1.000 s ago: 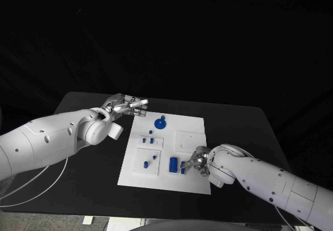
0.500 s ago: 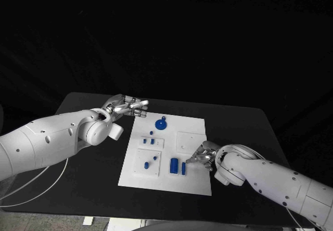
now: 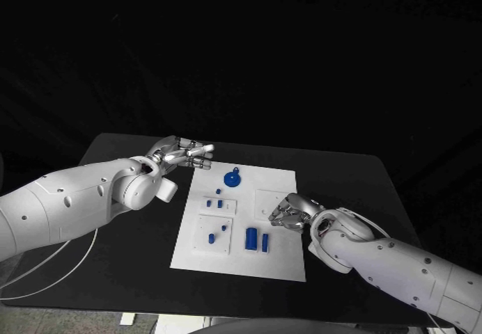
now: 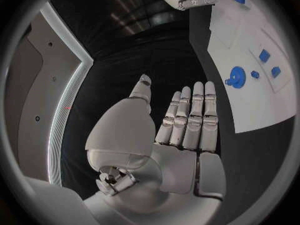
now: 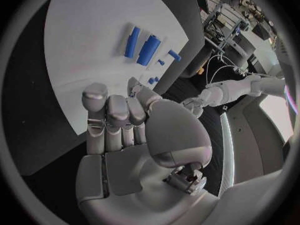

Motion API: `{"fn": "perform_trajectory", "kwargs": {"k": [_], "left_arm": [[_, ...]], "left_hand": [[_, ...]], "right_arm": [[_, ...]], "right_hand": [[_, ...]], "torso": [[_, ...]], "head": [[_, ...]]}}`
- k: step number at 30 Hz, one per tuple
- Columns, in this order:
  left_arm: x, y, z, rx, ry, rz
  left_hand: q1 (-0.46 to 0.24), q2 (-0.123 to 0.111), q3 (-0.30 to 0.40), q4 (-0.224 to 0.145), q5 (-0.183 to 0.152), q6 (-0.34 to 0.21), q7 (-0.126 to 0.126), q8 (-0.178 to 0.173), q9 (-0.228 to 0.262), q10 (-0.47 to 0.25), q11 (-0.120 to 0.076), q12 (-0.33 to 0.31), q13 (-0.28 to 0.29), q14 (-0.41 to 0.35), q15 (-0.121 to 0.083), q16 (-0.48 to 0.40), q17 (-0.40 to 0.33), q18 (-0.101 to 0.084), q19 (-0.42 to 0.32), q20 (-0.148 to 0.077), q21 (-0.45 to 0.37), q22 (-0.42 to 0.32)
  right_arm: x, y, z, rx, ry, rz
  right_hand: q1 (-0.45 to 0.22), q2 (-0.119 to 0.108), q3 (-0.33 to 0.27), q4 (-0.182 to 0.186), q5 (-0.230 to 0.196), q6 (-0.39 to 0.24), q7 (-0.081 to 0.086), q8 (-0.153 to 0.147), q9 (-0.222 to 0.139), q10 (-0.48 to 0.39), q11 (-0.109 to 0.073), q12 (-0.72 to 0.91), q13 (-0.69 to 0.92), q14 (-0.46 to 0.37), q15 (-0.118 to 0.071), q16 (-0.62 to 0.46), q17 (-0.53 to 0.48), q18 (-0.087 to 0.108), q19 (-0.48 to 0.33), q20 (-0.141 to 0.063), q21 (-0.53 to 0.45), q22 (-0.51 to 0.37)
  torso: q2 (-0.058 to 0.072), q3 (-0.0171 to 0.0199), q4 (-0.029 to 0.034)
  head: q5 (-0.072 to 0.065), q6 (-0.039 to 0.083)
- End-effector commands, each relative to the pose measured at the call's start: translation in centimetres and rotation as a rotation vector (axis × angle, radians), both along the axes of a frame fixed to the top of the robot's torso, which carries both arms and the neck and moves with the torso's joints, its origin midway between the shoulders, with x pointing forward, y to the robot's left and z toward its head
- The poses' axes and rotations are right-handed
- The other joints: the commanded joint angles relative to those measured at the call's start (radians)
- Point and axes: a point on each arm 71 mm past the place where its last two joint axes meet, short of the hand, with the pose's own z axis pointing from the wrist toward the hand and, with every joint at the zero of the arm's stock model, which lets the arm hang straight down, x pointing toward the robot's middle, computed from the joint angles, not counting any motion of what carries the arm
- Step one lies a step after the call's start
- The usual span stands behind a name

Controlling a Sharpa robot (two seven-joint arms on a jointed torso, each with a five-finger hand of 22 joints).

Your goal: Assemble the parts on the task board

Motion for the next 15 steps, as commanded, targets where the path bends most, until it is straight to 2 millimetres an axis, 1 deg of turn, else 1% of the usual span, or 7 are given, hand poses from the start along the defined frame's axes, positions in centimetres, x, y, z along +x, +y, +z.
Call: {"fn": "perform_trajectory", "kwargs": {"k": [1,5,11,15], "left_arm": [[-0.1,-0.2,0.0,-0.006,-0.002,-0.016],[-0.1,-0.2,0.0,-0.006,-0.002,-0.016],[-0.1,-0.2,0.0,-0.006,-0.001,-0.017],[-0.1,-0.2,0.0,-0.006,-0.001,-0.017]], "left_hand": [[0.000,0.013,-0.004,-0.005,-0.004,-0.007,0.000,0.000,0.000,-0.003,-0.001,-0.001,0.001,-0.001,0.002,-0.002,0.002,0.004,-0.009,0.000,0.006,-0.001],[0.000,0.013,-0.004,-0.005,-0.004,-0.007,0.000,0.000,0.000,-0.003,-0.001,-0.001,0.001,-0.001,0.002,-0.002,0.002,0.004,-0.009,0.000,0.006,-0.001],[0.000,0.013,-0.004,-0.005,-0.004,-0.007,0.000,0.000,0.000,-0.003,-0.001,-0.001,0.001,-0.001,0.002,-0.002,0.002,0.004,-0.009,0.000,0.006,-0.001],[0.000,0.013,-0.004,-0.005,-0.004,-0.007,0.000,0.000,0.000,-0.003,-0.001,-0.001,0.001,-0.001,0.002,-0.002,0.002,0.004,-0.009,0.000,0.006,-0.001]], "right_arm": [[-0.4,0.8,0.4,-0.043,-0.140,0.108],[-0.8,1.3,0.1,-0.076,-0.156,0.142],[-1.2,1.6,-0.4,-0.112,-0.157,0.164],[-1.4,1.7,-0.8,-0.135,-0.147,0.169]], "right_hand": [[-0.009,-0.013,0.019,0.000,0.028,0.010,0.001,-0.001,-0.001,0.004,0.001,0.005,0.000,0.003,0.001,0.007,0.002,-0.010,0.048,0.003,0.006,0.080],[-0.015,-0.023,0.037,0.000,0.043,0.018,-0.001,-0.001,-0.001,0.005,-0.001,0.004,-0.003,0.003,0.002,0.009,0.004,-0.011,0.049,0.004,0.009,0.084],[-0.017,-0.026,0.040,0.000,0.045,0.025,-0.003,-0.001,-0.001,0.007,-0.003,0.005,-0.003,0.004,0.002,0.012,0.006,-0.011,0.049,0.004,0.010,0.084],[-0.017,-0.026,0.041,0.001,0.046,0.026,-0.003,0.000,-0.001,0.006,-0.004,0.004,-0.003,0.004,0.002,0.012,0.006,-0.011,0.049,0.004,0.010,0.084]], "torso": [[0.000,-0.0004,0.0018],[0.001,-0.0010,0.0007],[0.000,-0.0015,0.0010],[-0.001,-0.0015,-0.0001]], "head": [[-0.001,-0.002],[-0.001,-0.004],[0.000,-0.007],[-0.001,-0.008]]}}
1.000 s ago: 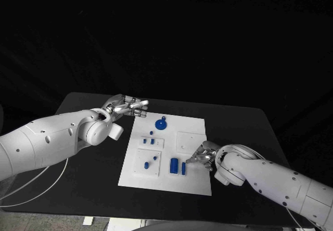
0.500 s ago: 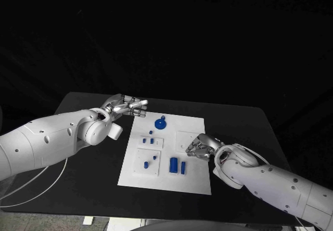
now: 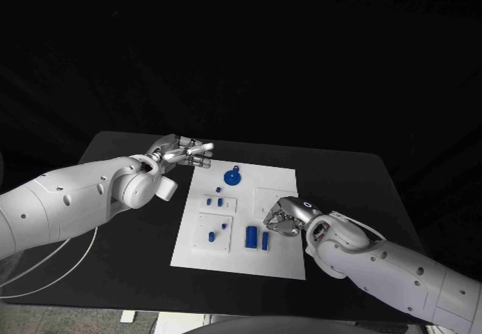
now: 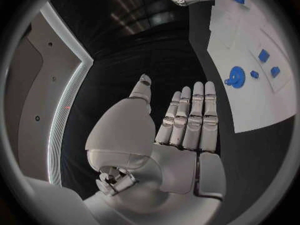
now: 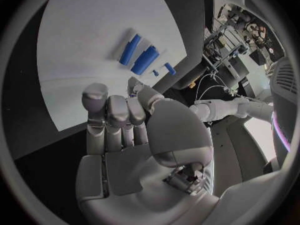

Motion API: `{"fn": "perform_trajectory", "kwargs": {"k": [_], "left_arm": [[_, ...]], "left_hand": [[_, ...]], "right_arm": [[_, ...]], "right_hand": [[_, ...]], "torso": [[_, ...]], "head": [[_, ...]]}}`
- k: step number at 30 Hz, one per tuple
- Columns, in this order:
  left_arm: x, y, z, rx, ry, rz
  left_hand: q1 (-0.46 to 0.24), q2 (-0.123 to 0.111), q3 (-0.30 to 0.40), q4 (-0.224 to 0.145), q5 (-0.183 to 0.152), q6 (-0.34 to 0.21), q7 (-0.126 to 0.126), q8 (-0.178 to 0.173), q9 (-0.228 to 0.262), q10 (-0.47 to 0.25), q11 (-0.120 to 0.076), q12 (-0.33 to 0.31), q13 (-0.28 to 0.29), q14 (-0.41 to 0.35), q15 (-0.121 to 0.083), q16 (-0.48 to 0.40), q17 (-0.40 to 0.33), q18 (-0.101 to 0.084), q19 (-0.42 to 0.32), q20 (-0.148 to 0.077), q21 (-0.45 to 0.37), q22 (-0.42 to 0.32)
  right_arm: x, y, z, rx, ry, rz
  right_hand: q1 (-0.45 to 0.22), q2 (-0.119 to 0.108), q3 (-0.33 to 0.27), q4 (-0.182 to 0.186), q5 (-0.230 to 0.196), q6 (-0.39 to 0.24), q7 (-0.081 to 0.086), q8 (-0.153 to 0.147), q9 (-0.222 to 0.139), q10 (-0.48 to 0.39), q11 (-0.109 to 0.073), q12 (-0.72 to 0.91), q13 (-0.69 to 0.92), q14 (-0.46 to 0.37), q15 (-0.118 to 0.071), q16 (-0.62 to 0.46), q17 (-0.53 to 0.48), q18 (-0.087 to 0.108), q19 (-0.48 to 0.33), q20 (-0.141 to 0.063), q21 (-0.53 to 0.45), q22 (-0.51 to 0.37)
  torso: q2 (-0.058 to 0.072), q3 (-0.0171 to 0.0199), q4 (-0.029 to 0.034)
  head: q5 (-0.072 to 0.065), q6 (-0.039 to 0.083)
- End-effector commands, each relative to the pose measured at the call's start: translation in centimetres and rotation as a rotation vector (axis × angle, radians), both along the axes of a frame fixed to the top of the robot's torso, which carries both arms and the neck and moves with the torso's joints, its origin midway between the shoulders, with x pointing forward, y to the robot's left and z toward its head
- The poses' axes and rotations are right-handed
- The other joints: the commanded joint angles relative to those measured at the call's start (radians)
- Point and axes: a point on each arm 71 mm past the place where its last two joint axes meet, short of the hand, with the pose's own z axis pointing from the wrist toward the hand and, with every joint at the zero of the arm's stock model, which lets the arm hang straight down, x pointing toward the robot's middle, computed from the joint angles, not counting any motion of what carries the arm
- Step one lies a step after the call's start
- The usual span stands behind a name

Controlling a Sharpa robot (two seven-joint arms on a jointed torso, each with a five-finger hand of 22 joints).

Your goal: Assemble the parts on the task board

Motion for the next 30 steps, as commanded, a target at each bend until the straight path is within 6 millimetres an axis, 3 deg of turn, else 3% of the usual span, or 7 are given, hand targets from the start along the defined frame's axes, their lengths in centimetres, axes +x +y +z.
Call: {"fn": "perform_trajectory", "kwargs": {"k": [1,30], "left_arm": [[-0.1,-0.2,0.1,-0.006,-0.002,-0.016],[-0.1,-0.1,-0.1,-0.005,0.002,-0.015]], "left_hand": [[0.000,0.013,-0.002,-0.003,-0.005,-0.007,0.000,0.000,0.000,-0.003,-0.001,-0.001,0.001,-0.001,0.002,-0.002,0.001,0.004,-0.009,0.000,0.006,-0.001],[0.000,0.015,-0.003,-0.004,-0.005,-0.006,0.000,0.001,0.000,-0.003,-0.001,-0.001,0.001,-0.001,0.002,-0.002,0.001,0.004,-0.009,0.000,0.006,-0.001]], "right_arm": [[-0.3,0.4,-0.3,-0.057,-0.023,0.040],[-1.0,0.5,-2.6,-0.130,0.010,0.039]], "right_hand": [[-0.001,-0.010,0.008,0.000,0.005,0.008,-0.001,0.000,0.000,0.006,-0.004,0.004,-0.002,0.004,0.002,0.004,0.001,-0.011,0.049,0.004,0.006,0.084],[-0.006,-0.011,0.020,0.000,-0.001,0.011,-0.002,0.000,0.000,0.007,-0.006,0.006,-0.001,0.005,0.003,0.004,0.001,-0.009,0.050,0.005,0.006,0.083]], "torso": [[-0.002,-0.0002,-0.0013],[-0.001,-0.0007,-0.0005]], "head": [[0.000,-0.002],[0.000,-0.007]]}}
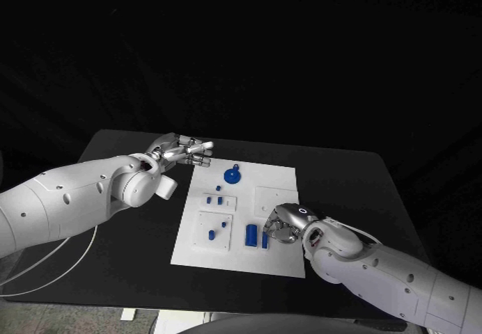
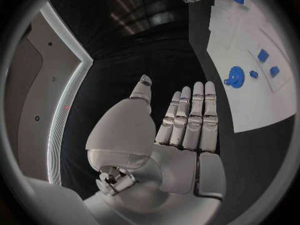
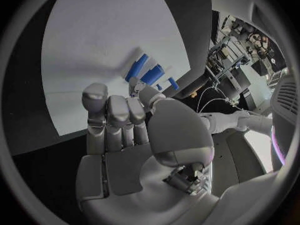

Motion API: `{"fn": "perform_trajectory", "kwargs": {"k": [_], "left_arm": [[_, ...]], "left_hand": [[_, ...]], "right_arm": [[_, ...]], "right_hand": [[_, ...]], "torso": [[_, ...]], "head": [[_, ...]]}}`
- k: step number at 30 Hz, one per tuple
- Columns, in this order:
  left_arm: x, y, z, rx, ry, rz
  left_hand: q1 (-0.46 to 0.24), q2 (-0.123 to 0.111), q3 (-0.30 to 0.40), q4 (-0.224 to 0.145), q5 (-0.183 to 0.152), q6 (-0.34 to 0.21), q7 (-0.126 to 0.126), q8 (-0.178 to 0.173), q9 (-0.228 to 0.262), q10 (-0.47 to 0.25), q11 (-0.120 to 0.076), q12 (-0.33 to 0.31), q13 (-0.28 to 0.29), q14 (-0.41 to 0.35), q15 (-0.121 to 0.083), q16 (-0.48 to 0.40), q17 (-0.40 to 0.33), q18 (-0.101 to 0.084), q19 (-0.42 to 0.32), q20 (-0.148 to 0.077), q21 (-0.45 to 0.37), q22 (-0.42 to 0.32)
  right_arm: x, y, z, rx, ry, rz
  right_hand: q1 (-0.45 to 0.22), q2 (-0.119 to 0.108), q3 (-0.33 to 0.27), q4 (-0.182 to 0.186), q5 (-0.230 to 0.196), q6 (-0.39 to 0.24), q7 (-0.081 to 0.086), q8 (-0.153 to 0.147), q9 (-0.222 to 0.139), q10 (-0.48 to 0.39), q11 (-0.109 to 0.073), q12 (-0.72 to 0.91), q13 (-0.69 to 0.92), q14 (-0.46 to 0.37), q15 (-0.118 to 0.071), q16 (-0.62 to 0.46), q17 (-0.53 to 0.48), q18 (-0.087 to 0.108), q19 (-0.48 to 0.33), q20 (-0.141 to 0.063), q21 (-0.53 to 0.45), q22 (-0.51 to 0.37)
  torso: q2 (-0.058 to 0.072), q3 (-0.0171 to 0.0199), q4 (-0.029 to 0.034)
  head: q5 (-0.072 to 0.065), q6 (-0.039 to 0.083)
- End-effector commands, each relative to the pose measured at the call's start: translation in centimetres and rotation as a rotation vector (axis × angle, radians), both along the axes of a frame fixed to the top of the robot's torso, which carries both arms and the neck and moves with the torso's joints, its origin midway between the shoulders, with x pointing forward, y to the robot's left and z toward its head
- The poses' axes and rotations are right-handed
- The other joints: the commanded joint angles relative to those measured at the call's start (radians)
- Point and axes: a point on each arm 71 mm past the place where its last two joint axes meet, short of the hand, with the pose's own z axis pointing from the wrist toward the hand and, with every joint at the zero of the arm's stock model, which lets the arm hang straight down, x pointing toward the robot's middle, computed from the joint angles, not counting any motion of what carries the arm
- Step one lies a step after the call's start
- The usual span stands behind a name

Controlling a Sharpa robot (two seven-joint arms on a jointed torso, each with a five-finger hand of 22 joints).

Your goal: Assemble the parts on the task board

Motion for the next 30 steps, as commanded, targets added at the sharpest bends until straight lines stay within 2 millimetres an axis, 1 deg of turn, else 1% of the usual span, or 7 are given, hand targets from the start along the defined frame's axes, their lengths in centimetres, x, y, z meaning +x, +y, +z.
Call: {"fn": "perform_trajectory", "kwargs": {"k": [1,9,14,17,20,30], "left_arm": [[-0.06,-0.20,0.03,-0.007,-0.002,-0.016],[-0.06,-0.18,0.00,-0.007,-0.001,-0.016],[-0.07,-0.16,-0.03,-0.006,0.001,-0.015],[-0.08,-0.15,-0.04,-0.005,0.002,-0.015],[-0.08,-0.13,-0.05,-0.005,0.003,-0.015],[-0.09,-0.13,-0.07,-0.005,0.004,-0.015]], "left_hand": [[0.000,0.009,-0.004,-0.005,-0.005,-0.006,0.000,0.001,0.000,-0.003,-0.001,-0.002,0.001,-0.001,0.002,-0.002,0.001,0.004,-0.009,0.000,0.005,-0.001],[0.000,0.010,-0.005,-0.005,-0.005,-0.006,0.000,0.001,0.000,-0.004,-0.001,-0.002,0.001,-0.002,0.002,-0.002,0.001,0.004,-0.009,0.000,0.005,-0.002],[0.000,0.010,-0.005,-0.005,-0.005,-0.006,0.000,0.001,0.000,-0.004,-0.001,-0.002,0.001,-0.002,0.002,-0.002,0.001,0.004,-0.009,0.000,0.005,-0.002],[0.000,0.010,-0.005,-0.005,-0.005,-0.006,0.000,0.001,0.000,-0.004,-0.001,-0.002,0.001,-0.002,0.002,-0.002,0.001,0.004,-0.009,0.000,0.005,-0.002],[0.000,0.010,-0.005,-0.005,-0.005,-0.006,0.000,0.001,0.000,-0.004,-0.001,-0.002,0.001,-0.002,0.002,-0.002,0.001,0.004,-0.009,0.000,0.005,-0.002],[0.000,0.010,-0.005,-0.005,-0.005,-0.006,0.000,0.001,0.000,-0.004,-0.001,-0.002,0.001,-0.002,0.002,-0.002,0.001,0.004,-0.009,0.000,0.005,-0.002]], "right_arm": [[-0.25,-0.12,-0.66,-0.038,0.014,0.014],[-0.43,-0.03,-1.13,-0.040,0.019,0.016],[-0.39,-0.13,-1.28,-0.040,0.016,0.008],[-0.37,-0.12,-1.21,-0.031,0.006,0.003],[-0.31,-0.15,-1.02,-0.012,-0.015,-0.008],[-0.27,-0.18,-0.76,0.013,-0.035,-0.022]], "right_hand": [[-0.002,-0.007,0.007,-0.001,-0.001,0.005,0.003,0.000,0.000,0.004,-0.002,0.006,0.000,0.005,0.003,0.004,0.001,-0.009,0.050,0.005,0.006,0.084],[-0.002,-0.007,0.007,-0.001,-0.001,0.005,0.003,0.000,0.000,0.004,-0.002,0.006,0.000,0.005,0.003,0.004,0.001,-0.009,0.050,0.005,0.006,0.084],[-0.003,-0.006,0.007,-0.001,-0.002,0.006,0.003,0.000,0.000,0.004,-0.002,0.007,0.000,0.005,0.003,0.004,0.001,-0.009,0.051,0.005,0.008,0.084],[-0.003,-0.006,0.007,-0.001,-0.004,0.006,0.003,0.000,0.000,0.004,-0.003,0.007,0.000,0.005,0.002,0.003,0.000,-0.008,0.051,0.005,0.007,0.084],[-0.004,-0.007,0.007,-0.001,-0.004,0.006,0.003,0.000,0.000,0.004,-0.002,0.007,0.000,0.005,0.002,0.003,0.000,-0.008,0.051,0.004,0.008,0.084],[-0.003,-0.006,0.004,-0.001,-0.011,0.006,0.003,0.000,0.001,0.004,-0.002,0.006,0.000,0.005,0.002,0.003,0.000,-0.007,0.051,0.004,0.010,0.084]], "torso": [[0.000,-0.0001,-0.0006],[0.000,-0.0003,-0.0005],[-0.001,-0.0002,-0.0001],[0.000,-0.0005,0.0004],[0.000,0.0000,-0.0011],[0.000,0.0003,-0.0010]], "head": [[0.000,0.000],[0.000,-0.001],[0.000,0.000],[0.001,0.000],[0.001,0.000],[0.000,0.003]]}}
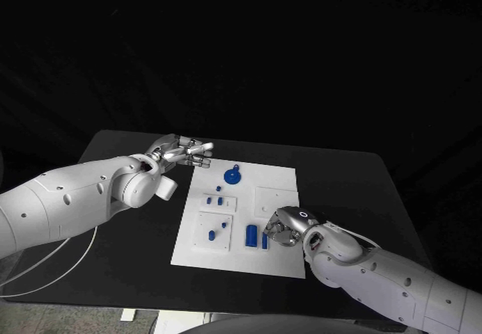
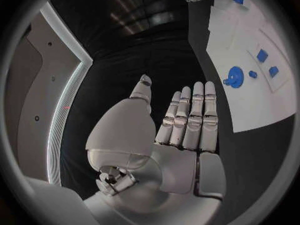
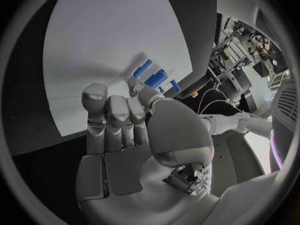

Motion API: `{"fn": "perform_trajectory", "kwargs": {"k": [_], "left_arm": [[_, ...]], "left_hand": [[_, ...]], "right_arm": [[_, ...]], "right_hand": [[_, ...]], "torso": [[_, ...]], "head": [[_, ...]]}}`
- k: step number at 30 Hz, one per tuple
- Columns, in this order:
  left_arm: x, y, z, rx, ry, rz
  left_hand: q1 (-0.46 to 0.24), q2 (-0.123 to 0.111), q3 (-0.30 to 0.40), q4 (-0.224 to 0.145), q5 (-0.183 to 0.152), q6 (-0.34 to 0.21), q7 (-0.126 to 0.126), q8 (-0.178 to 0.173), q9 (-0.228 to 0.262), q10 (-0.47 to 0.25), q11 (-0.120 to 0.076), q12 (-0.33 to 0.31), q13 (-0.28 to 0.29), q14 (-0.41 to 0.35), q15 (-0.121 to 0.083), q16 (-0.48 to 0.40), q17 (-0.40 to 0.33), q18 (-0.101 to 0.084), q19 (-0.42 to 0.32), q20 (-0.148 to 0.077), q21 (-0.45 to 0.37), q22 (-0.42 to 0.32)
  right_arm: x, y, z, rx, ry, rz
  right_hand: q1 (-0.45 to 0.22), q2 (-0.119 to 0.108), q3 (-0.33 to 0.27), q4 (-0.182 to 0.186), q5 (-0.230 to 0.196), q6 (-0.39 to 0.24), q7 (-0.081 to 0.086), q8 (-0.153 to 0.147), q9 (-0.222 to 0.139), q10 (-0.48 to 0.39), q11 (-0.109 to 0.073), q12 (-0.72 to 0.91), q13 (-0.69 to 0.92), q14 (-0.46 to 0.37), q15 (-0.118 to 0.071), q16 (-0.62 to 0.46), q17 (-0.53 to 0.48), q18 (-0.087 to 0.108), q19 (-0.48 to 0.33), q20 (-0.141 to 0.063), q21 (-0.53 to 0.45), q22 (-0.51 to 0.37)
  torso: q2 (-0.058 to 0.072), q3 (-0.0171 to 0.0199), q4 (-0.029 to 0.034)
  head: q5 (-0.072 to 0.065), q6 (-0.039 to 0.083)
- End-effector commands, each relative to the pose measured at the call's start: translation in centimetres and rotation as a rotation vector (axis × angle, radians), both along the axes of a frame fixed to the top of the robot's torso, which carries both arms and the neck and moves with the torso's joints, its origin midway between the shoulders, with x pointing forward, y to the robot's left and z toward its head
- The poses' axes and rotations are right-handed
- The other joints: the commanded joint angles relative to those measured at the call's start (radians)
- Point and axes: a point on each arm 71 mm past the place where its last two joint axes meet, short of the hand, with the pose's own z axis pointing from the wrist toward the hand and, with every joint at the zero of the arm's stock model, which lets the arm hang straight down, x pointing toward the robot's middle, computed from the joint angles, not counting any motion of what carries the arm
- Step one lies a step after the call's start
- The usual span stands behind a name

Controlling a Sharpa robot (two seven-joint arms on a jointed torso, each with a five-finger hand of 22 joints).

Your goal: Assemble the parts on the task board

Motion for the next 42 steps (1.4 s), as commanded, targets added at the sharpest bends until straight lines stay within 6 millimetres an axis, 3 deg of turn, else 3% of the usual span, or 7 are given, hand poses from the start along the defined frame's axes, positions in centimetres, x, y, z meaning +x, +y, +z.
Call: {"fn": "perform_trajectory", "kwargs": {"k": [1,17,26,30,34,36,42], "left_arm": [[-0.1,-0.2,0.0,-0.007,-0.001,-0.016],[0.3,0.1,0.1,-0.009,-0.027,0.015],[0.9,0.6,0.1,-0.072,-0.031,0.094],[1.3,1.0,0.1,-0.084,-0.043,0.123],[2.1,1.4,0.1,-0.099,-0.060,0.162],[2.6,1.5,0.2,-0.109,-0.067,0.182],[3.8,2.1,0.2,-0.136,-0.085,0.241]], "left_hand": [[0.000,0.010,-0.002,-0.003,-0.005,-0.006,0.000,0.001,0.000,-0.004,-0.001,-0.001,0.001,-0.002,0.002,-0.002,0.002,0.004,-0.010,0.000,0.005,-0.002],[0.002,0.012,-0.002,-0.008,-0.003,-0.004,-0.001,0.002,0.001,0.000,-0.002,-0.001,0.001,0.002,0.001,-0.002,0.002,0.004,-0.008,-0.001,0.007,-0.001],[0.011,0.036,-0.015,-0.028,-0.003,0.006,-0.004,0.003,0.000,0.007,-0.003,-0.001,0.001,-0.014,0.005,-0.003,-0.005,0.004,-0.014,0.003,0.002,-0.004],[0.018,0.043,-0.019,-0.037,-0.002,0.022,-0.013,0.008,0.000,0.011,-0.005,-0.002,0.001,-0.038,0.009,-0.003,-0.010,0.002,-0.027,0.008,-0.007,-0.008],[0.043,0.051,-0.024,-0.066,0.001,0.031,-0.031,0.004,0.000,-0.001,-0.017,-0.002,0.001,-0.090,0.004,-0.004,-0.015,0.008,-0.044,0.023,-0.025,-0.014],[0.051,0.054,-0.024,-0.077,0.001,0.030,-0.040,0.003,0.000,-0.015,-0.022,-0.002,0.001,-0.118,-0.001,-0.004,-0.016,0.019,-0.058,0.039,-0.036,-0.017],[0.051,0.062,-0.027,-0.100,0.004,0.019,-0.048,0.001,0.000,-0.042,-0.027,-0.003,-0.001,-0.138,-0.004,-0.005,-0.017,0.079,-0.078,0.090,-0.040,-0.016]], "right_arm": [[0.0,0.0,0.2,0.013,-0.018,-0.009],[1.3,-2.6,3.5,0.299,-0.090,-0.115],[6.2,-5.9,6.1,0.568,-0.012,-0.264],[8.7,-7.6,6.6,0.692,0.044,-0.328],[11.1,-9.8,7.1,0.836,0.092,-0.398],[11.9,-10.7,7.1,0.924,0.126,-0.438],[13.2,-12.7,6.7,1.130,0.200,-0.496]], "right_hand": [[-0.004,-0.006,0.001,-0.001,-0.007,0.003,0.003,0.005,-0.001,0.005,-0.002,0.006,0.000,0.005,0.002,0.003,0.000,-0.007,0.051,0.004,0.004,0.084],[-0.024,0.003,-0.075,0.013,0.022,-0.035,0.004,0.004,-0.001,-0.006,0.001,-0.017,-0.013,0.002,-0.001,-0.022,-0.019,-0.010,0.048,0.001,-0.031,0.072],[-0.034,0.008,-0.156,0.031,0.030,-0.143,0.031,0.004,-0.005,-0.157,0.013,-0.308,-0.205,-0.091,0.016,-0.246,-0.177,0.030,-0.016,0.021,-0.439,-0.073],[-0.047,0.010,-0.199,0.039,0.068,-0.151,0.040,0.005,-0.005,-0.201,0.020,-0.438,-0.382,-0.161,0.035,-0.345,-0.285,0.018,-0.060,0.042,-0.569,-0.197],[-0.076,0.033,-0.229,0.058,0.131,-0.165,0.048,0.002,-0.009,-0.237,0.047,-0.632,-0.653,-0.240,0.068,-0.503,-0.466,0.000,-0.129,0.071,-0.695,-0.380],[-0.094,0.033,-0.240,0.052,0.138,-0.174,0.056,0.004,-0.008,-0.104,0.065,-0.879,-1.017,-0.188,0.093,-0.678,-0.657,0.018,-0.185,0.107,-0.663,-0.618],[-0.116,0.046,-0.271,0.060,0.176,-0.238,0.076,0.005,-0.010,-0.304,0.166,-1.008,-1.244,-0.347,0.216,-0.988,-0.966,0.015,-0.468,0.232,-0.690,-0.991]], "torso": [[0.000,0.0004,-0.0003],[-0.005,0.0016,-0.0042],[-0.021,0.0038,-0.0183],[-0.036,0.0032,-0.0238],[-0.042,0.0076,-0.0215],[-0.046,0.0103,-0.0187],[-0.051,0.0137,-0.0181]], "head": [[-0.001,0.001],[-0.010,0.040],[-0.016,0.124],[-0.016,0.153],[-0.024,0.183],[-0.028,0.191],[-0.025,0.215]]}}
